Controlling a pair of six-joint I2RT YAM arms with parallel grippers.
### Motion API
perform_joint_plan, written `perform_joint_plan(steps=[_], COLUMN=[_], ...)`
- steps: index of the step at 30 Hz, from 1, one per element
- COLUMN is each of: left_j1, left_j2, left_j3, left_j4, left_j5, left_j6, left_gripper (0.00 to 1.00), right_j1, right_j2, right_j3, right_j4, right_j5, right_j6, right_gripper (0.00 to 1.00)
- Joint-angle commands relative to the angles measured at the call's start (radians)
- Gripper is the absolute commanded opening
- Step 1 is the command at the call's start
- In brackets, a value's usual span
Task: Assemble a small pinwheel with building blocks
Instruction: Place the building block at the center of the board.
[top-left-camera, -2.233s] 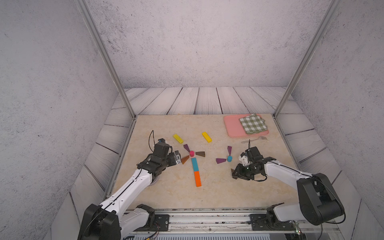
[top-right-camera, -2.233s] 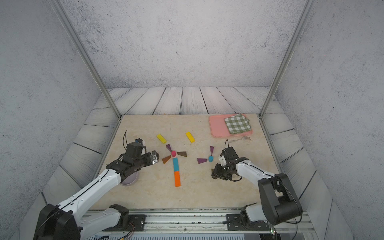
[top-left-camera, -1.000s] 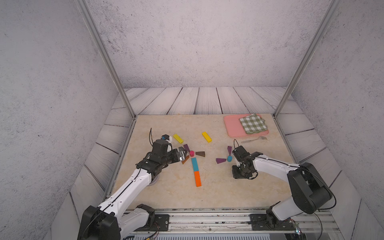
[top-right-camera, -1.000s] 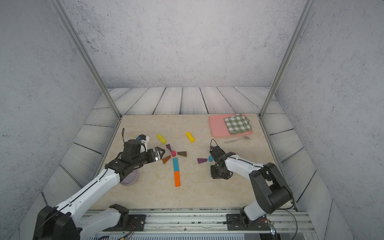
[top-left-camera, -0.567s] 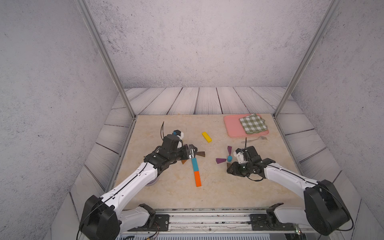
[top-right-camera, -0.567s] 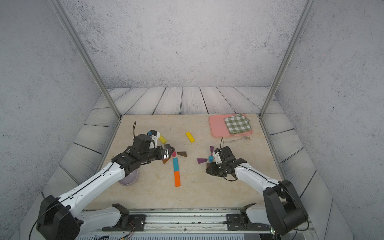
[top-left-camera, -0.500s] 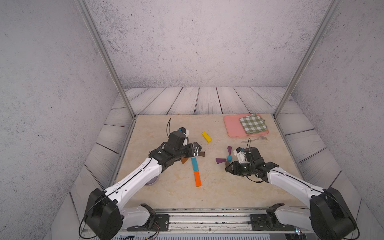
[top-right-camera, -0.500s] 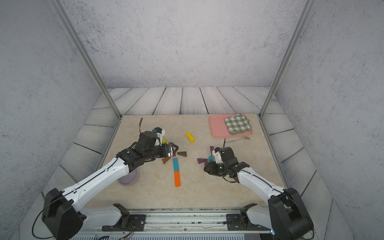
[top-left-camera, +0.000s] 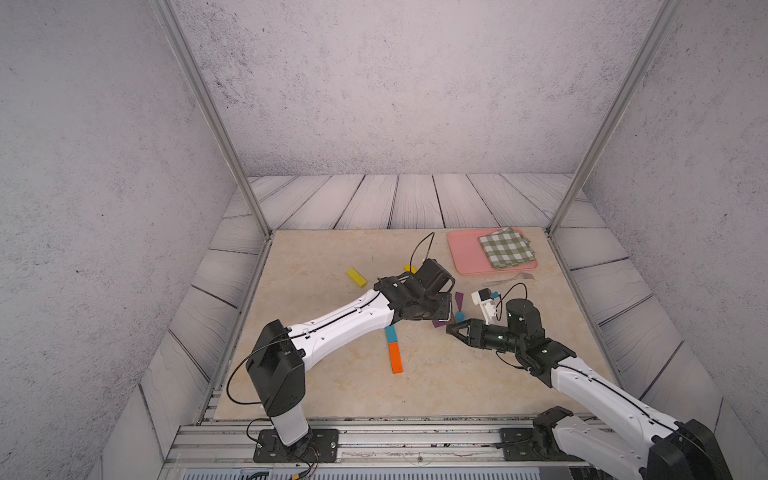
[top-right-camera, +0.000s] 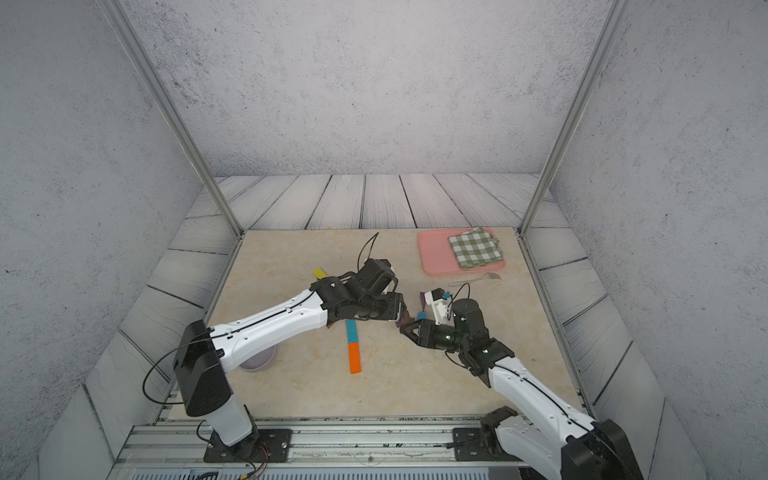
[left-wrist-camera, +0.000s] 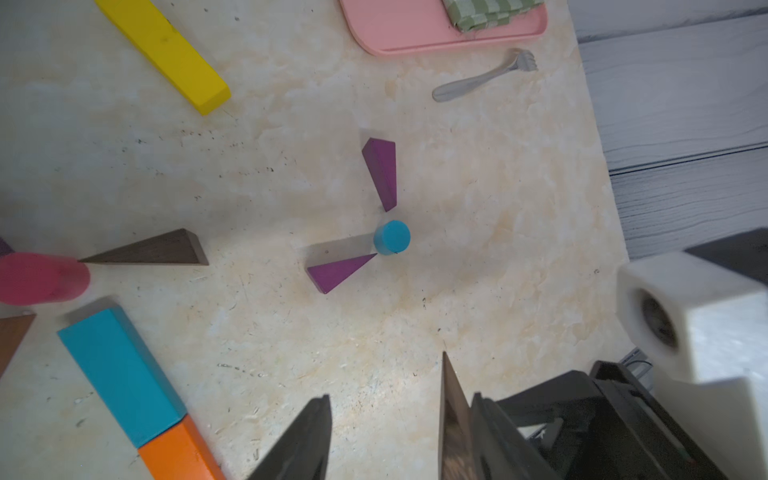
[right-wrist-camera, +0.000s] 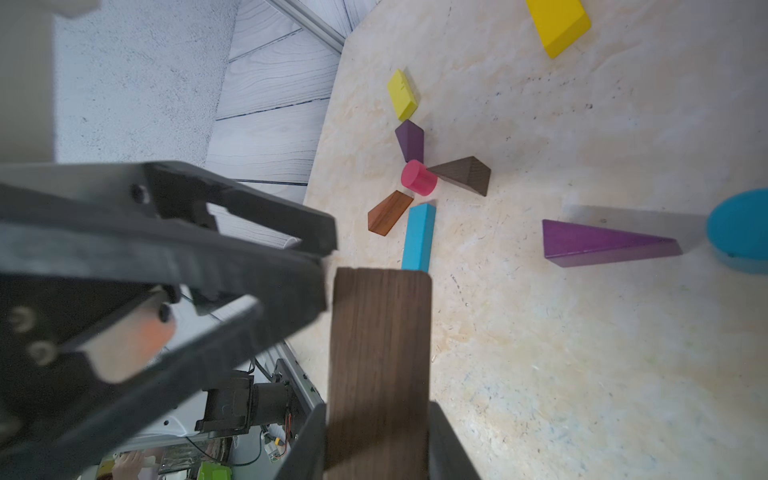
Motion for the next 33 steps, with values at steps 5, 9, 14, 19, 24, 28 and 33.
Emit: perform_joint_plan(steps=[5,9,14,19,24,28,33], left_j1=[-0.023,-0.032,-0.034,-0.034,-0.034,-0.034,-0.032], left_j2=[0.044,0.074,0.112,0.137,0.152,0.158,0.158], left_j3=[0.061,0.076,0.106,0.134,0.143,0.137,0.125], left_j4=[-0.062,-0.068,-0.099,-0.123,-0.117,-0.098,-0.088], left_j5=[-0.023,-0.004,0.008,0.031,0.084,0.126,0.135], left_j6=[-0.033,-0.046,-0.079,-0.09,-0.082,-0.08,-0.073], left_gripper=[0.52,0.35,0.27,0.31,0.36,0.3,0.19], right_j1=[-0.004,-0.004,-0.004,-0.003,-0.004,-0.005,-0.005], right_j2=[-0.051,-0.06,-0.077,-0.085,-0.063,-0.042,-0.021], right_j3=[-0.019,-0.015,-0.02,-0.022,-0.021,-0.019,-0.018], right_j4=[0.008,-0.027,-0.061,-0.091,-0.094,-0.08,-0.065], right_j5=[-0.008,0.015,0.066,0.086,0.069,0.063,0.06], right_j6=[-0.013,-0.031,-0.036,-0.065,-0.091,-0.101,-0.105], right_gripper=[0.19,0.19,0.23,0.24,0.24,0.23,0.24])
